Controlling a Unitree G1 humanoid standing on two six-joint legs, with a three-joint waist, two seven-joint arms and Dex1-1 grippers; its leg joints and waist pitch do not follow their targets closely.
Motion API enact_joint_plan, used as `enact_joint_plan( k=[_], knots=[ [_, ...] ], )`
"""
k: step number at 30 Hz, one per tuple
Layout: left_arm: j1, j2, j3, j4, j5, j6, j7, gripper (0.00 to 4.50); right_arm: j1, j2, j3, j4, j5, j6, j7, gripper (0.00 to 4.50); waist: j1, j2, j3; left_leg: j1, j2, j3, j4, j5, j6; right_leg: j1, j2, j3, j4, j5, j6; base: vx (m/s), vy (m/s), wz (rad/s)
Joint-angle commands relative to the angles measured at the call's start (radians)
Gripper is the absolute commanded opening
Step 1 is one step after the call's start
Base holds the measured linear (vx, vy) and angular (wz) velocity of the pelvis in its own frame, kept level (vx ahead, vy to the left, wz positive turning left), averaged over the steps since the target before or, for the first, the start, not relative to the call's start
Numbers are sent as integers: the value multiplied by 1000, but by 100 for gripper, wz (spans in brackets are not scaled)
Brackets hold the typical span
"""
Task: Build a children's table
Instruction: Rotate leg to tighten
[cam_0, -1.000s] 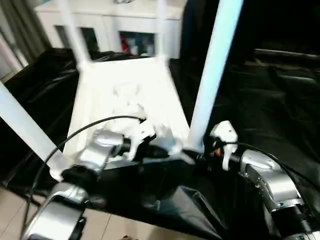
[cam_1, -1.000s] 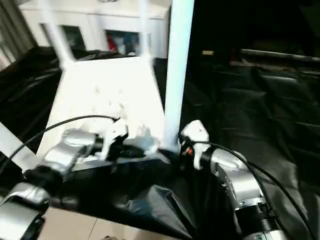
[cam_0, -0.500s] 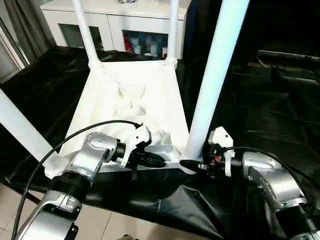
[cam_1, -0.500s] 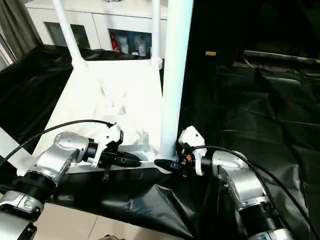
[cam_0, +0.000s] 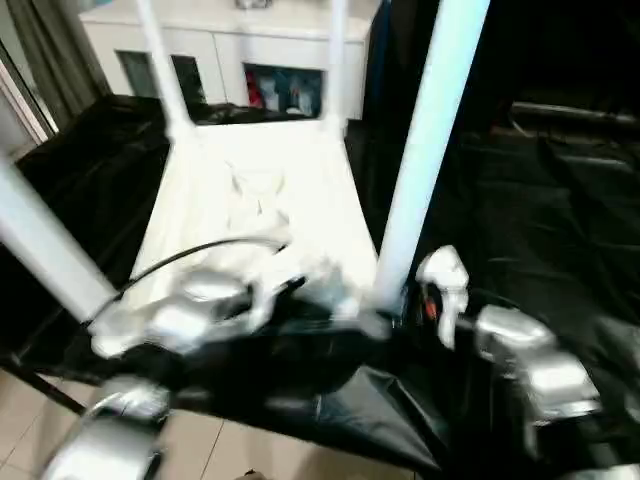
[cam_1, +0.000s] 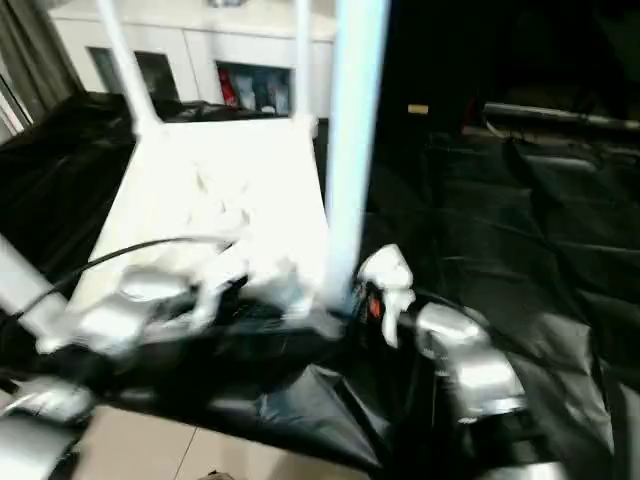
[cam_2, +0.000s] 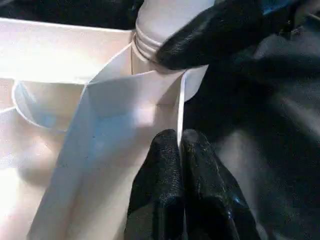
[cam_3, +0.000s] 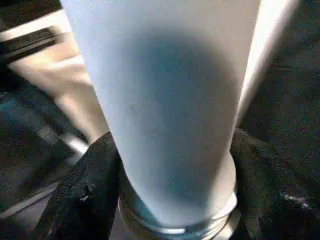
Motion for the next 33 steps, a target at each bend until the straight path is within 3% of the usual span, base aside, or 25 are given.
enact_joint_plan(
  k=[1,3,4,7,8,14,15,16,21,22,26,28,29,31,33],
  knots=[
    [-27,-60,5,84,29,13,153,0,-14,65,14,17,-21,21,-111,274,-5,-12,-50,23,67,-39,-85,-264,-13,22,-86,54,-97,-323,-187,0,0,0],
    [-65,-114,7,126,38,32,241,0,-25,120,1,23,-41,31,-215,274,-8,-17,-47,27,62,-38,-84,-289,-21,21,-87,55,-100,-345,-184,0,0,0],
    [-81,-138,8,143,42,46,282,0,-29,143,0,22,-53,37,-258,274,-5,-15,-48,32,63,-39,-85,-293,-24,18,-88,56,-102,-358,-181,0,0,0],
    [-112,-192,9,184,50,60,353,0,-29,195,14,15,-75,21,-311,274,0,-11,-49,29,64,-38,-86,-276,-21,20,-87,58,-101,-310,-179,0,0,0],
    [-117,-201,8,194,54,55,363,0,-28,205,19,13,-77,15,-314,274,2,-11,-51,33,64,-38,-85,-279,-20,20,-86,58,-100,-291,-182,0,0,0],
    [-124,-209,6,218,58,21,339,0,-27,205,32,-8,-51,1,-255,274,2,-8,-53,22,63,-39,-85,-246,9,31,-87,56,-94,-223,-192,0,0,0],
    [-123,-208,8,217,56,19,331,0,-27,200,32,-12,-48,-1,-243,308,2,-9,-53,22,64,-39,-86,-249,10,32,-88,56,-95,-231,-192,0,0,0],
    [-122,-196,7,212,55,8,318,0,-33,185,20,-18,-28,5,-212,342,3,-6,-52,23,64,-40,-87,-256,9,31,-89,56,-96,-247,-190,0,0,0],
    [-109,-161,7,193,42,-17,233,0,-41,115,25,-40,-4,25,-90,388,0,-8,-51,19,64,-41,-86,-264,20,36,-88,55,-99,-269,-183,0,0,0],
    [-83,-131,4,160,22,-37,134,0,-33,46,48,-64,6,32,17,392,-1,-10,-51,15,65,-42,-86,-250,24,38,-89,54,-97,-256,-187,0,0,0],
    [-23,-58,-5,69,-34,-46,-67,0,-16,-80,76,-92,20,20,199,392,-4,-16,-55,8,65,-37,-78,-189,67,43,-89,53,-86,-179,-212,0,0,0],
    [-5,-33,-10,40,-49,-36,-118,0,-15,-103,74,-97,35,28,248,392,-2,-10,-57,9,69,-35,-76,-163,82,38,-87,52,-80,-143,-235,0,0,0],
    [6,-18,-11,21,-60,-23,-149,0,-13,-120,80,-102,40,30,284,392,-2,-15,-56,9,70,-34,-77,-164,84,37,-85,51,-80,-144,-237,0,0,0],
    [26,7,-16,-12,-77,-4,-197,0,-10,-140,89,-110,47,35,329,392,3,-9,-58,11,74,-33,-75,-159,85,35,-86,51,-76,-131,-249,0,0,0],
    [43,29,-16,-40,-89,12,-231,0,-11,-153,93,-110,49,36,358,392,9,-10,-61,12,74,-32,-73,-138,88,34,-84,51,-69,-92,-258,0,0,0]
  ],
)
